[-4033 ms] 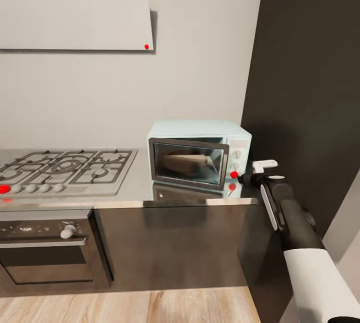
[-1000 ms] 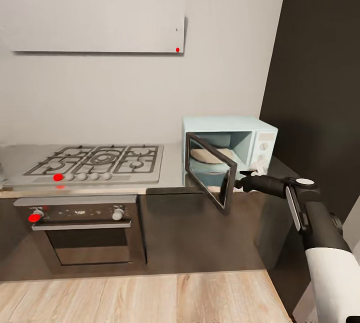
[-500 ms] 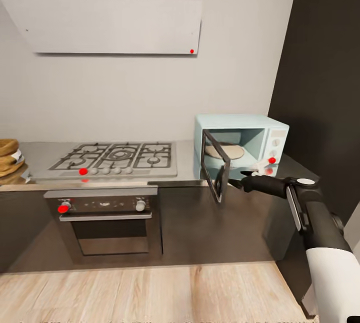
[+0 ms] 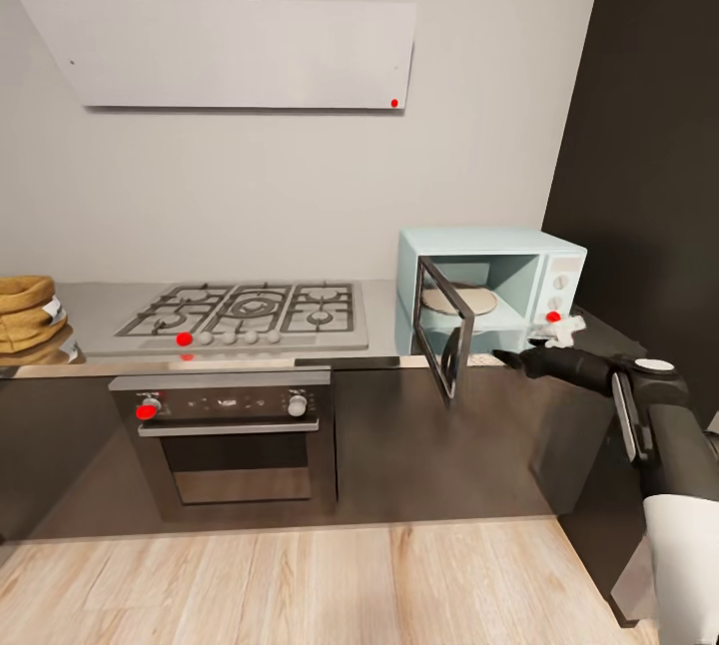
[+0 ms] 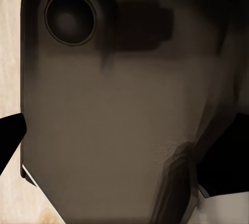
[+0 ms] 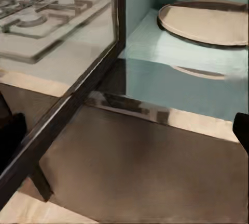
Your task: In the kitchen, take the popcorn bag from the countertop, put it into the microwave, and heat it until the popcorn is cooked so the cooked popcorn ends up inside the bag.
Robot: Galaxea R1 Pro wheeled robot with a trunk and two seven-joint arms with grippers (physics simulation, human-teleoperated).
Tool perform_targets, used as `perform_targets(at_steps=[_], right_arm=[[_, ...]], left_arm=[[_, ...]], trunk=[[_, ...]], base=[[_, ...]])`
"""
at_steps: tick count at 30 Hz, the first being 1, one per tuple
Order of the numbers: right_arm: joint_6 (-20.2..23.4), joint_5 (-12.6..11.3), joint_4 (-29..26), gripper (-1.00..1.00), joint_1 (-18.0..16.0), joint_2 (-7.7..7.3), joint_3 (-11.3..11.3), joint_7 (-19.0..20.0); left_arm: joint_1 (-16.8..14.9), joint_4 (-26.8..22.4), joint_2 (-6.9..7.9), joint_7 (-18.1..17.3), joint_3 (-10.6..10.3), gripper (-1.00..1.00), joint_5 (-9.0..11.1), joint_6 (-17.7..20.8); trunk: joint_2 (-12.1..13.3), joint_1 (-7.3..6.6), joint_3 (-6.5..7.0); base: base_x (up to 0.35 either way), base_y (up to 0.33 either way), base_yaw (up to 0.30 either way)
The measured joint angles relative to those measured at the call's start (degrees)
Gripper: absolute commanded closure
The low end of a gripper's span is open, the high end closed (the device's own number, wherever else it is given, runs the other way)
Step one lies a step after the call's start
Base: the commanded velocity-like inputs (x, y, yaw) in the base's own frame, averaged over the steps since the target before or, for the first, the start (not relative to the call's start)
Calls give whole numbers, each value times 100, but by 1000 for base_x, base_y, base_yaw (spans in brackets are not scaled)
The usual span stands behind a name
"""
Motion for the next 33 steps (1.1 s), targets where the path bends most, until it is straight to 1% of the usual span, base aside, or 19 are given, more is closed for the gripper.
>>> perform_targets(at_steps=[1, 2, 3, 6, 7, 9, 10, 13, 14, 15, 17, 19, 21, 22, 23, 24, 26, 28, 33], right_arm=[[0, 100, 16, -100, 0, -29, -90, -86], [-22, 425, 150, -100, 1, -63, -313, -320], [-37, 950, 679, -100, 3, -76, -668, -695], [-33, 1033, 1599, -100, 3, -63, -754, -889], [-40, 1047, 2261, -100, 3, -25, -758, -932], [-81, 1058, 3247, -100, 4, 10, -746, -1037], [-212, 1066, 3886, -100, 5, 24, -735, -1123], [-847, 1074, 5414, -100, 2, 40, -717, -1435], [-1514, 1057, 6036, -100, -3, 45, -725, -2104], [-1650, 1067, 6856, -100, 21, 66, -690, -2315], [-1810, 1043, 7085, -100, 455, 337, -714, -2691], [-1918, 1057, 7157, -100, 1189, 601, -704, -2977], [-2312, 1049, 7173, -100, 1739, 726, -702, -3243], [-2657, 1048, 7175, -100, 2068, 750, -704, -3326], [-3127, 1045, 7177, -100, 2476, 783, -707, -3594], [-3398, 1041, 7176, -100, 2704, 813, -707, -3840], [-3674, 1033, 7173, -100, 2914, 844, -714, -4161], [-3791, 1034, 7173, -100, 3050, 854, -716, -4294], [-3794, 1046, 7173, -100, 3124, 843, -714, -4327]], left_arm=[[0, 1, -1, 0, 0, -100, 0, 0], [0, 0, -2, 0, 0, -100, 0, 0], [0, 0, 0, 0, 1, -100, 0, 0], [-1, 0, 4, 0, 0, -100, 0, 0], [-1, 1, 4, 0, 1, -100, 4, 0], [-1, 2, 5, 0, 5, -100, 8, 0], [-2, 1, 5, 0, 6, -100, 9, 0], [-1, 1, 5, 0, 7, -100, 10, 0], [0, 3, 5, 0, 7, -100, 10, 0], [-1, 2, 3, 0, 8, -100, 10, 0], [-1, 3, -2, 0, 1, -100, 9, 0], [-1, 2, -2, 0, -2, -100, 9, 0], [-2, 1, 3, 0, 0, -100, 11, 0], [-1, 1, 4, 6, 0, -100, 15, 0], [-1, 1, 5, 28, 0, -100, 24, 0], [0, 1, 5, 38, 0, -100, 27, 0], [0, 2, 5, 45, 0, -100, 35, 0], [0, 3, 5, 47, 0, -100, 38, 0], [-1, 3, -3, 48, -6, -100, 31, 0]], trunk=[[0, 0, 0], [0, 0, 0], [1, 0, -1], [1, 0, -1], [1, 0, -1], [1, 0, -1], [1, 0, -1], [0, 0, -1], [0, 0, 0], [1, 0, -2], [0, 0, -1], [0, 0, -2], [0, 0, -2], [0, 0, -2], [0, 0, -2], [0, 0, -2], [0, 0, -1], [0, 0, -1], [0, 0, 0]], base=[[0, 0, 0], [0, 0, 0], [0, 0, 0], [0, 0, 0], [0, 0, 0], [0, 0, 0], [0, 0, 0], [0, 0, 0], [0, 0, 0], [0, 0, 0], [0, 0, 0], [0, 0, 0], [0, 0, 0], [0, 0, 0], [0, 0, 0], [0, 0, 0], [0, 0, 0], [0, 0, 0], [0, 0, 0]])
